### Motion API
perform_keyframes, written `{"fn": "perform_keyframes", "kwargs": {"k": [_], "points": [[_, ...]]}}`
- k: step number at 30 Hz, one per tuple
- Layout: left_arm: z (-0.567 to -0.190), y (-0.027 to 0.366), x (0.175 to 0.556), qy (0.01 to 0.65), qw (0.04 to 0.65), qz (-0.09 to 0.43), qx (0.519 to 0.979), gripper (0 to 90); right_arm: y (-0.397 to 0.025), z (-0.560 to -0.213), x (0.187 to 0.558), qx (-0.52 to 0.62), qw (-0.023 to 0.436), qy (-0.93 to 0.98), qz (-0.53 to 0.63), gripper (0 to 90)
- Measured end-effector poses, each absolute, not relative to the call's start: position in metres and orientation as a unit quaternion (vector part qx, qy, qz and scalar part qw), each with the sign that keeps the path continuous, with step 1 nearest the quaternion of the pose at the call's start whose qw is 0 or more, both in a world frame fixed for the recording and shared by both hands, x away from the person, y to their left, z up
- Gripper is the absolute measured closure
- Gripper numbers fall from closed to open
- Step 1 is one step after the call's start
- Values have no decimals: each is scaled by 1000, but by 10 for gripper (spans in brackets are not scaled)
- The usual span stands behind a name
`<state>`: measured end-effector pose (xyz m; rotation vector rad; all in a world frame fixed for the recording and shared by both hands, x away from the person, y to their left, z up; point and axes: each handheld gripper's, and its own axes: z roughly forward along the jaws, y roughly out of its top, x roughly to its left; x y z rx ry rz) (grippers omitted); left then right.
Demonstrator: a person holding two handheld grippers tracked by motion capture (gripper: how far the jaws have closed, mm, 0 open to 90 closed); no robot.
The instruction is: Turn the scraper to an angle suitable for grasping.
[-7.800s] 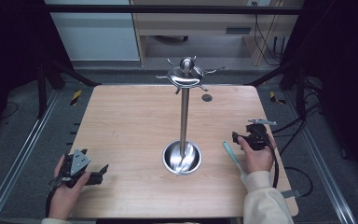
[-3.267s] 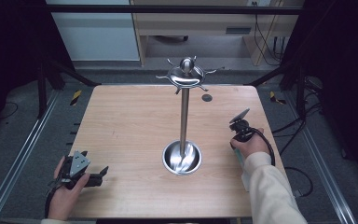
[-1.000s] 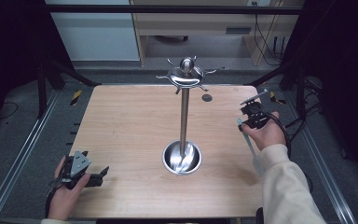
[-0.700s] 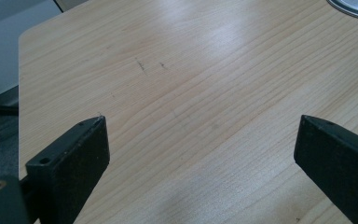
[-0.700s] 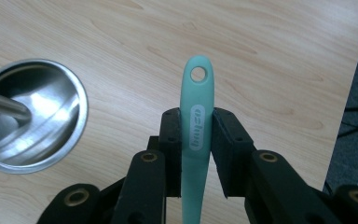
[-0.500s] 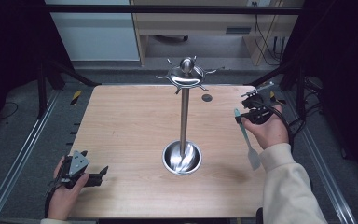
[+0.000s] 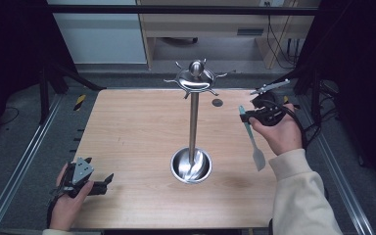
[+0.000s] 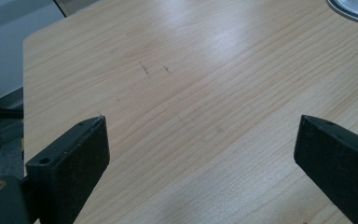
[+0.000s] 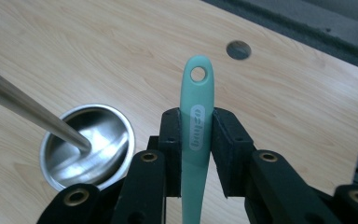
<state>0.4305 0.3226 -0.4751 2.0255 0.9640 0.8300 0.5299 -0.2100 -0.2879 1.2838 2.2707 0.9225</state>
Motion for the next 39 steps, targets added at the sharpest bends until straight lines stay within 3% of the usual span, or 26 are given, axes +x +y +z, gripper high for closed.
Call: {"fn": "perform_keyframes", "kwargs": {"k": [18,39], "points": [[-477,328,429,394,356,330,780,31,-209,-269,517,441,194,764,429,744],[-475,325,429,384,357,331,784,31,-199,-262,495,428,217,759,441,744]]}}
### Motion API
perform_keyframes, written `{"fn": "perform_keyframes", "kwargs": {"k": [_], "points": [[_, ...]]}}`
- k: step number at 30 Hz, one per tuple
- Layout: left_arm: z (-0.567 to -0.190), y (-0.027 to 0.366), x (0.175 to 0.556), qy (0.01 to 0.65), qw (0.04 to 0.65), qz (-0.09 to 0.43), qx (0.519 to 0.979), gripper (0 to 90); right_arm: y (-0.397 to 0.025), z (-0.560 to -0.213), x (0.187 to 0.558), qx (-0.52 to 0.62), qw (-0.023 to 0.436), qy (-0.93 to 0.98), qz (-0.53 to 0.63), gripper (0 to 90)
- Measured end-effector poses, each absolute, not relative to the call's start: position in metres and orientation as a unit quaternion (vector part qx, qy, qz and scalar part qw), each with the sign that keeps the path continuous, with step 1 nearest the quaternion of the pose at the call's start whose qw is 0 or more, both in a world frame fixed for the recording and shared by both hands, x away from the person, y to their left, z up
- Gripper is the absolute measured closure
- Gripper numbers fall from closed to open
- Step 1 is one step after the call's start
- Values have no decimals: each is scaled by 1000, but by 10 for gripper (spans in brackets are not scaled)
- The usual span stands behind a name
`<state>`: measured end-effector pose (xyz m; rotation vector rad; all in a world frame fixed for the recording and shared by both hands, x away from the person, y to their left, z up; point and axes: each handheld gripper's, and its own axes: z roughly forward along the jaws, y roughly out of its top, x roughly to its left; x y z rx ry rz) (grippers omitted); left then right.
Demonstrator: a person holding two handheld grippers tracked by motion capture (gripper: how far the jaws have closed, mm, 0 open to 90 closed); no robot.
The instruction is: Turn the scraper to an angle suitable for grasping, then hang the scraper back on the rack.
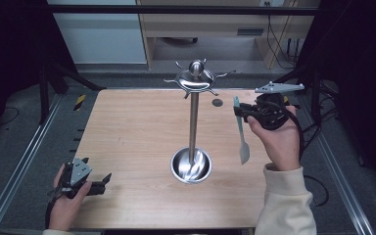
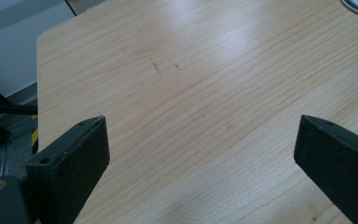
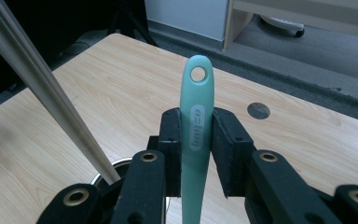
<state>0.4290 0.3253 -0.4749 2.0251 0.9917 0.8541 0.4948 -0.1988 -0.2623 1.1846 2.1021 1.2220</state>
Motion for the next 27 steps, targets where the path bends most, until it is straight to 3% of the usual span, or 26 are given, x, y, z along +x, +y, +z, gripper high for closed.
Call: {"fn": "perform_keyframes", "kwargs": {"k": [27], "points": [[-475,324,430,381,360,331,785,31,-214,-235,459,395,249,737,489,743]]}}
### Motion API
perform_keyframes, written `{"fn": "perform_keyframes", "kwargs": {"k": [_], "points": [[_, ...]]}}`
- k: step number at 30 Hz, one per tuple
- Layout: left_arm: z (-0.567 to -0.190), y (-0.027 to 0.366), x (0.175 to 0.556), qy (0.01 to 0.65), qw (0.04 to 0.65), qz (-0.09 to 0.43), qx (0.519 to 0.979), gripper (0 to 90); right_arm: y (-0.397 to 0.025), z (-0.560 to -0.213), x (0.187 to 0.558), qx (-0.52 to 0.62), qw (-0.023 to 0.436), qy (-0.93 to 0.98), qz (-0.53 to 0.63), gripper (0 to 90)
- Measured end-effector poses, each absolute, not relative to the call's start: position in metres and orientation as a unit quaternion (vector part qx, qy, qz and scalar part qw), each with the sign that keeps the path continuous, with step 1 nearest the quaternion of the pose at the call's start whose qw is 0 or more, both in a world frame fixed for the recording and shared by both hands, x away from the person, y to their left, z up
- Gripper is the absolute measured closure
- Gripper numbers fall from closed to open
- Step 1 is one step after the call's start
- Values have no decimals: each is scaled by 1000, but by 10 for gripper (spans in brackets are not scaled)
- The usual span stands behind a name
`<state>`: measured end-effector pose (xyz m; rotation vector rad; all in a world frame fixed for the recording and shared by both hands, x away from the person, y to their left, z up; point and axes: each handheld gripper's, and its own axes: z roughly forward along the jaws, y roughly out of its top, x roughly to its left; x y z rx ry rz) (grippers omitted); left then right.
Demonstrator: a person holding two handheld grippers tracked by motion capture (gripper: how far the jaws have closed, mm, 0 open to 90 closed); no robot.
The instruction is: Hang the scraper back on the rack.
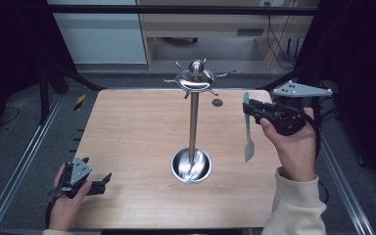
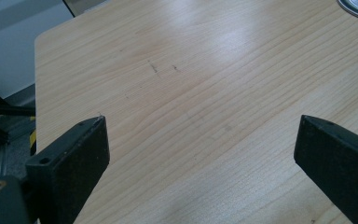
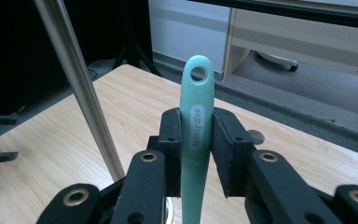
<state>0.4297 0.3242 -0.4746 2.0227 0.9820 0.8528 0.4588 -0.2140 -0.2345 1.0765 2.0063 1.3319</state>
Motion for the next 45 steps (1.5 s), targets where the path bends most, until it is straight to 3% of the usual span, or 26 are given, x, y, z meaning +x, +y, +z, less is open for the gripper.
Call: {"fn": "perform_keyframes", "kwargs": {"k": [45], "points": [[-475,322,428,376,356,333,788,30,-210,-220,441,369,268,708,539,743]]}}
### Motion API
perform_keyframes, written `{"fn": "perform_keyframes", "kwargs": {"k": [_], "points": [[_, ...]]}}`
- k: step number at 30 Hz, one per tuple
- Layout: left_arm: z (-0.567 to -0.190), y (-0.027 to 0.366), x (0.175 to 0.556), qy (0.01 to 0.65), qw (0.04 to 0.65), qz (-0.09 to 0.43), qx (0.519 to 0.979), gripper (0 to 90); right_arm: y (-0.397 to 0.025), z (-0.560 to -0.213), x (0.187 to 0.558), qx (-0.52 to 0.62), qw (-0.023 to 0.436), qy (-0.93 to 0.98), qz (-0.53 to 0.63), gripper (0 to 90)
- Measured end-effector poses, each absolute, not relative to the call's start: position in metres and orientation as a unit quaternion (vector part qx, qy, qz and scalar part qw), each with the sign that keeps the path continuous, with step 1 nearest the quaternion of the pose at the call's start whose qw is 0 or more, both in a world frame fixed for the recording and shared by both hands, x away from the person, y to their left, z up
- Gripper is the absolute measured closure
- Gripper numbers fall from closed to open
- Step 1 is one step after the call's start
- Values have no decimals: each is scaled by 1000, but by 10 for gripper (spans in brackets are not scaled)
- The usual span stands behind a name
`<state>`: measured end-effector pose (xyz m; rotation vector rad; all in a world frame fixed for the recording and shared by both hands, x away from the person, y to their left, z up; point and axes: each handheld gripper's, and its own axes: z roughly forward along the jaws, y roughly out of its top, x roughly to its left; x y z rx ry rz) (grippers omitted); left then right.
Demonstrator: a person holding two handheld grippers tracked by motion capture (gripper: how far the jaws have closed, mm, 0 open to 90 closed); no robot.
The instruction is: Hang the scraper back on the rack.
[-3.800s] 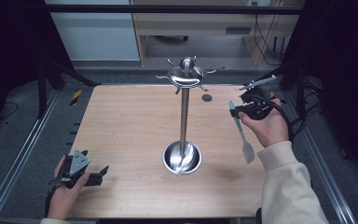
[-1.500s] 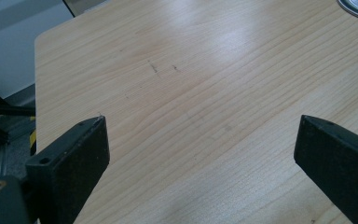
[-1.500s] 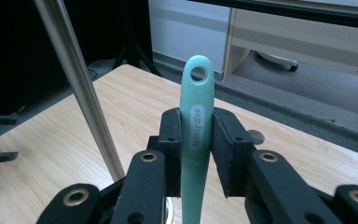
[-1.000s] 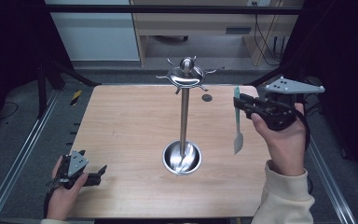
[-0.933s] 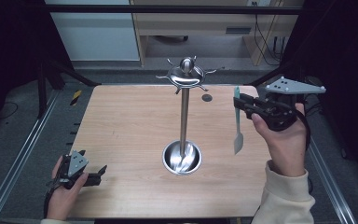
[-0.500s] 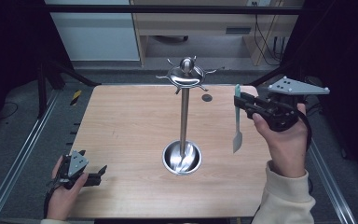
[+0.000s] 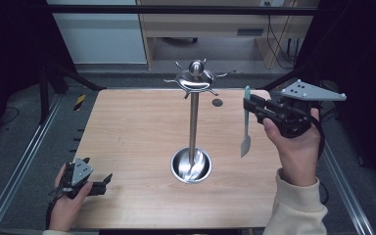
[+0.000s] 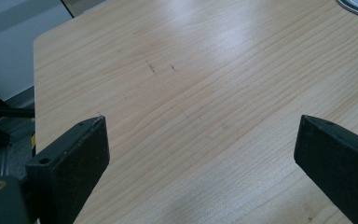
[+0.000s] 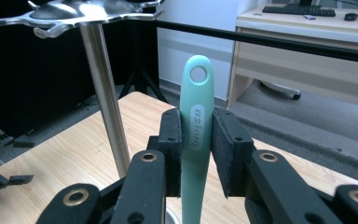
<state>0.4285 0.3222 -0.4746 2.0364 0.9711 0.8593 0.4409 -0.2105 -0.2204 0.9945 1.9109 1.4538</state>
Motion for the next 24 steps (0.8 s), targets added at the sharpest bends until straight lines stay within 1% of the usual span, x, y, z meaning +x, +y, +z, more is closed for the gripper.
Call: {"fn": "perform_keyframes", "kwargs": {"k": [11,24], "points": [[-475,321,428,373,353,331,791,30,-196,-222,442,353,269,715,541,742],[-475,321,428,371,352,329,794,30,-178,-222,438,323,286,710,556,742]]}}
